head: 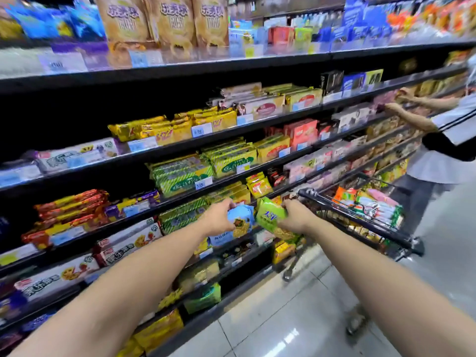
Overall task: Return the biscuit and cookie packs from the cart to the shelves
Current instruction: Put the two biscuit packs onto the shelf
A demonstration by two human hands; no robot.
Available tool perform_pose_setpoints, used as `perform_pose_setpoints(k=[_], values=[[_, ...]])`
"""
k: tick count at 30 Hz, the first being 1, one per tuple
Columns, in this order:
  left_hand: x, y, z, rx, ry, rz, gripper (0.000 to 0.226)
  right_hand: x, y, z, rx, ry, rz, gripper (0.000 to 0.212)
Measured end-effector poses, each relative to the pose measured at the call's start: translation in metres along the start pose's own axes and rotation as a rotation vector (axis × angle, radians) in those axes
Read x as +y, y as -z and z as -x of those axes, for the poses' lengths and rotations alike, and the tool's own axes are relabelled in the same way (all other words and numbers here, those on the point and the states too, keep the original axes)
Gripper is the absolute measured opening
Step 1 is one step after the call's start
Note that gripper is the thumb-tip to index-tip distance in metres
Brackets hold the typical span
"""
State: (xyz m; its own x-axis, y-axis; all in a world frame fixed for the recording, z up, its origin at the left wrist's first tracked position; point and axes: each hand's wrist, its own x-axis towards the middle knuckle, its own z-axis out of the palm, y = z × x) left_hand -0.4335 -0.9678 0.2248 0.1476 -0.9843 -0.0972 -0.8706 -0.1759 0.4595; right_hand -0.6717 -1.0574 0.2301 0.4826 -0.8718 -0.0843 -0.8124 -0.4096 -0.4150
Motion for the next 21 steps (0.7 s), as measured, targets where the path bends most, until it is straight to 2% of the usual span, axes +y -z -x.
perform_pose_setpoints(k=[3,6,10,17,21], values=[[0.037,0.029,-0.020,0.098,-0.018,-0.098,0.051,0.005,0.053,-0.026,0.025,0.106,0.068,0.048],[0.067,0.064,-0.038,0.222,-0.037,-0.224,0.046,0.003,0.098,-0.050,0.079,0.189,0.180,0.055],[0.099,0.112,-0.062,0.394,-0.066,-0.359,0.042,-0.007,0.155,-0.084,0.208,0.259,0.300,0.057],[0.136,0.183,-0.103,0.551,-0.149,-0.507,0.047,-0.019,0.226,-0.135,0.406,0.330,0.345,0.058],[0.155,0.220,-0.133,0.696,-0.224,-0.576,0.054,-0.022,0.269,-0.161,0.551,0.360,0.360,0.058]])
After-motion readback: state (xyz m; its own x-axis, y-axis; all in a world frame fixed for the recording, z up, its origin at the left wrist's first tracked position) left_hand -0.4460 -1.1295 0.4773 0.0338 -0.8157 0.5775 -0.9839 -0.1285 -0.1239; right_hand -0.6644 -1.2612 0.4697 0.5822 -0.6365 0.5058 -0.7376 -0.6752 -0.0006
